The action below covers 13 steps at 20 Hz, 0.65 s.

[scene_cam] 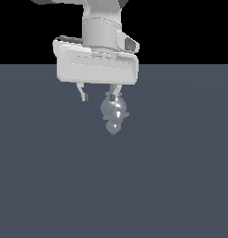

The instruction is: Turn on the faucet by rotating a designated handle.

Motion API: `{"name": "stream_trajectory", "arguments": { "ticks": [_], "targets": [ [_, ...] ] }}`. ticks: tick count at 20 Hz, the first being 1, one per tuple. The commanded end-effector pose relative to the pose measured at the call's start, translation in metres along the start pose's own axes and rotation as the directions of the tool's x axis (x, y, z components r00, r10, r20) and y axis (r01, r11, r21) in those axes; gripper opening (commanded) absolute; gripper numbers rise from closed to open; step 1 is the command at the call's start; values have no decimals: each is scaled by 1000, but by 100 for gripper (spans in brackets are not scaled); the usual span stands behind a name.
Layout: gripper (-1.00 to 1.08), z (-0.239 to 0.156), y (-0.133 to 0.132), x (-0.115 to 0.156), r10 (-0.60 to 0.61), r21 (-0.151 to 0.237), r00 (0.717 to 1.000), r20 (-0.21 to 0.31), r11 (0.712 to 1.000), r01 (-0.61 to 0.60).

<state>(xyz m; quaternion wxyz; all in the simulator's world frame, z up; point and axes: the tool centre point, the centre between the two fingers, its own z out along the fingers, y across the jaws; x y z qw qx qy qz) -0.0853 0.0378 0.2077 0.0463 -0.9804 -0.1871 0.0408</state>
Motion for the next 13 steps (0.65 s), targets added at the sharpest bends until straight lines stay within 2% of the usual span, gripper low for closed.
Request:
{"name": "stream_trajectory", "arguments": {
  "ticks": [1,2,3,4,5,6,7,8,9,10,11,12,13],
  "targets": [
    [67,23,50,-10,108,12,994,9,994,-108],
    [82,39,8,17,9,23,1000,-3,1000,-9],
    [82,35,-25,23,-70,32,997,-14,997,70],
    [28,37,-52,60,-162,24,986,-49,986,163],
    [28,31,-67,58,-193,21,979,-61,981,195],
    [-75,45,-66,49,-137,29,990,-39,990,138],
    [-56,34,-73,68,-207,12,975,-84,978,209],
    [-64,45,-81,66,-148,51,985,-89,987,153],
    [58,77,-86,41,-183,66,982,-34,981,185],
    [81,107,-99,13,-241,88,970,12,967,239],
    [85,118,-71,-13,-326,64,944,49,944,323],
    [85,129,-105,-13,-389,47,918,78,921,386],
    [80,113,-105,0,-393,19,918,49,919,393]
  ]
}}
